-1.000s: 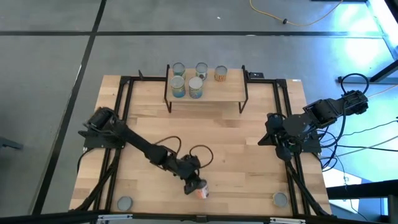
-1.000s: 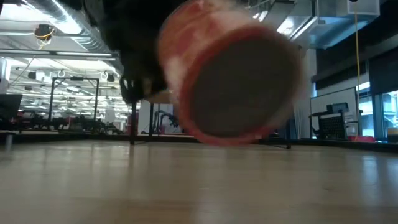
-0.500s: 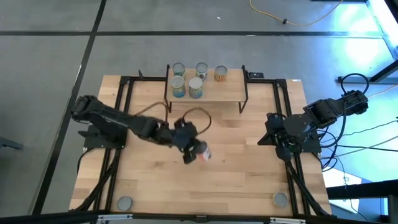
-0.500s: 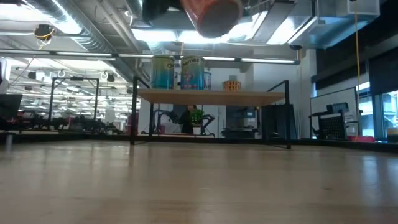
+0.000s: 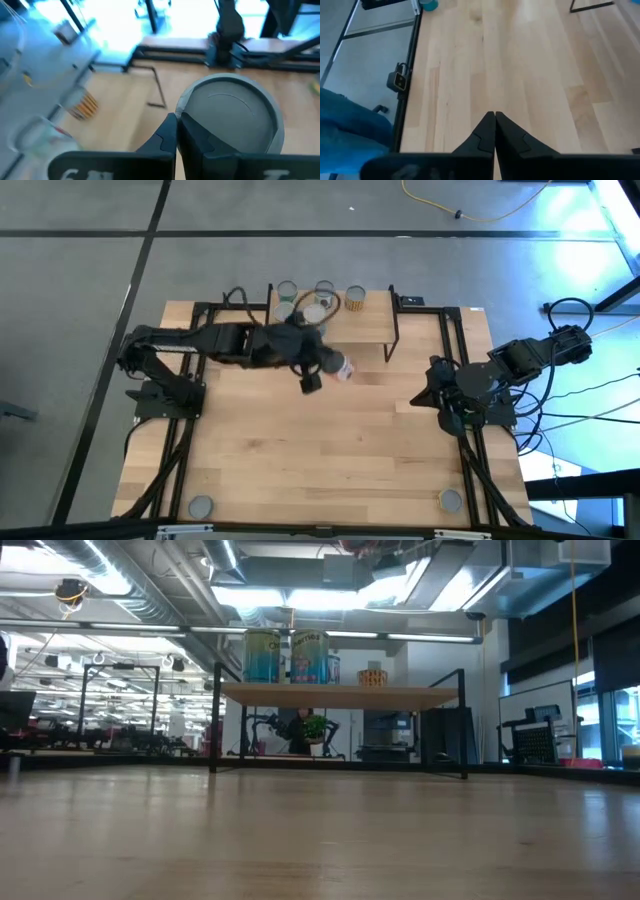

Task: Pick and place cans onto a shelf
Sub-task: Put the canned meatballs on the shelf

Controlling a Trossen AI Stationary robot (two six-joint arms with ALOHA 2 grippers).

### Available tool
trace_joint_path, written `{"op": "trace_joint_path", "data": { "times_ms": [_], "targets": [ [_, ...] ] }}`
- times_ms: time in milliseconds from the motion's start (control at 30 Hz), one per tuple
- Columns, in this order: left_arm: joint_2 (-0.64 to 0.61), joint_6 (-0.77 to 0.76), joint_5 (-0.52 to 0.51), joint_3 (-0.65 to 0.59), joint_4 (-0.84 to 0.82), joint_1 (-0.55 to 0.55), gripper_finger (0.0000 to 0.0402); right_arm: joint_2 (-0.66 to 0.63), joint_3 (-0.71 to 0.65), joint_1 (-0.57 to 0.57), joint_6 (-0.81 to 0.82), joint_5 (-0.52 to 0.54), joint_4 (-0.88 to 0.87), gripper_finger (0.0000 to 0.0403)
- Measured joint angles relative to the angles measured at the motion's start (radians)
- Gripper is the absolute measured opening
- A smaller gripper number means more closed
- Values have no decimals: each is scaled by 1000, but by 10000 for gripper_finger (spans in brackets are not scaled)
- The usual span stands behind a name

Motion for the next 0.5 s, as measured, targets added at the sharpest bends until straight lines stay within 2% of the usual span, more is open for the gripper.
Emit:
{"op": "trace_joint_path", "data": {
  "times_ms": [267,500],
  "targets": [
    [2,179,34,4,128,129,0,0,0,0,14,138,24,7],
    [98,257,108,4,175,243,0,1,0,0,54,307,26,7]
  ]
}}
